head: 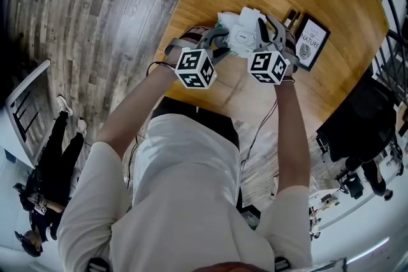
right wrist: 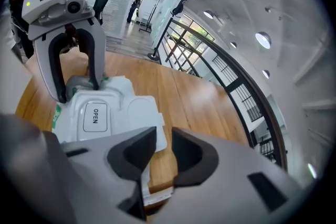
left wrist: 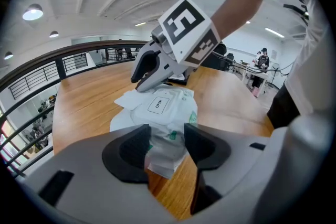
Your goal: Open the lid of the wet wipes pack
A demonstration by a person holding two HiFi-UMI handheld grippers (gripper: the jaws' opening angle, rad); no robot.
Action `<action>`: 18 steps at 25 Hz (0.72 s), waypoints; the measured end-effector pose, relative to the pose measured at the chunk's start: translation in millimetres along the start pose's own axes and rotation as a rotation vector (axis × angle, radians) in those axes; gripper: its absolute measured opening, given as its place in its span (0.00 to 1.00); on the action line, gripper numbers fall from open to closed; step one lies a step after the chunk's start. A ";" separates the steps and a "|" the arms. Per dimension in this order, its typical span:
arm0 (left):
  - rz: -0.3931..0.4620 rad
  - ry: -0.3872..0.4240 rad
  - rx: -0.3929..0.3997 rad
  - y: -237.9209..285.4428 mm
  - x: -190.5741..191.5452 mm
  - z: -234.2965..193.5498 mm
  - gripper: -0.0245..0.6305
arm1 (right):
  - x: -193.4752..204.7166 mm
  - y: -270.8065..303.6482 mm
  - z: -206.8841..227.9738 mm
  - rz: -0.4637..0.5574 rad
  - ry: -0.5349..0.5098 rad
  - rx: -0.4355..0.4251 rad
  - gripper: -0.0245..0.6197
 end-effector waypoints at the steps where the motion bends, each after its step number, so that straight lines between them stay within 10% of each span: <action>1: -0.007 0.003 0.004 -0.4 -0.7 1.6 0.35 | -1.1 -3.2 0.6 0.000 0.000 -0.002 0.16; 18: 0.036 0.008 -0.116 -66.0 -60.7 16.7 0.30 | -41.3 -117.0 14.8 0.100 0.082 0.019 0.15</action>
Point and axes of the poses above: the fingertips, and each gripper's own axes: y forward along the fingers, z to its right, x out of its underside, the point moved 2 cm from there along -y, backward along the fingers, and after that the axes turned 8 degrees about z, right-handed, at the moved point
